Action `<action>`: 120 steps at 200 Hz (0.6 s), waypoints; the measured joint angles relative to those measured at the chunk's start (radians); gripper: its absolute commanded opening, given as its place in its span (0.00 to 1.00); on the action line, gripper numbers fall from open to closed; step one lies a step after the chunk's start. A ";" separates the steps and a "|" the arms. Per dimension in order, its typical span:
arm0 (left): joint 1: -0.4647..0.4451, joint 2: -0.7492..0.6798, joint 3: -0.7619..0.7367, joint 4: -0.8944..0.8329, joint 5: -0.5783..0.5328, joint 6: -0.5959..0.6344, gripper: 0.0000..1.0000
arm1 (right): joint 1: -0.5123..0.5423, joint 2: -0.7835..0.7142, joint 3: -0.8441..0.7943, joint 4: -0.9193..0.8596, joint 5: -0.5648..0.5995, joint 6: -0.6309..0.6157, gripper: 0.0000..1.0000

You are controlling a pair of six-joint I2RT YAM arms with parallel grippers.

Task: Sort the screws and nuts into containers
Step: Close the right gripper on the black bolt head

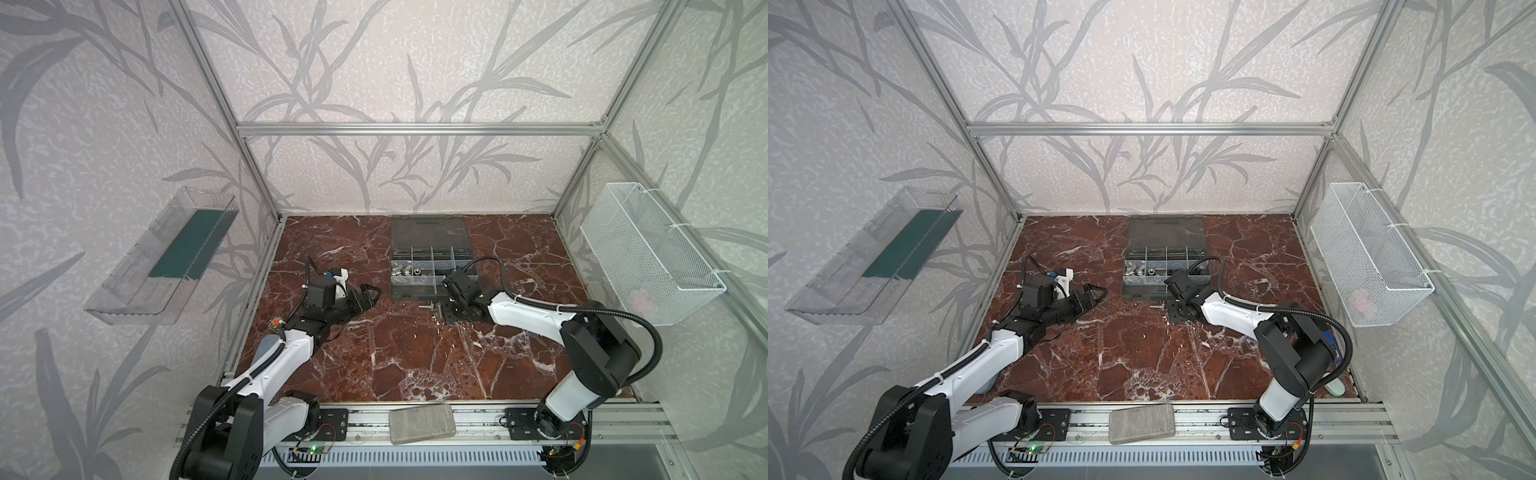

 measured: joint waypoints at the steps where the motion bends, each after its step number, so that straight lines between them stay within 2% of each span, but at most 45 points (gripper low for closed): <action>1: 0.000 0.000 0.000 0.000 0.000 0.000 0.99 | 0.000 0.001 0.001 0.000 0.000 -0.001 0.44; 103: 0.005 0.004 0.000 0.000 -0.011 0.000 0.99 | 0.000 0.103 0.051 -0.014 0.044 -0.018 0.37; 120: 0.005 0.005 0.000 0.000 -0.013 0.000 0.99 | 0.000 0.118 0.057 -0.010 0.045 -0.018 0.31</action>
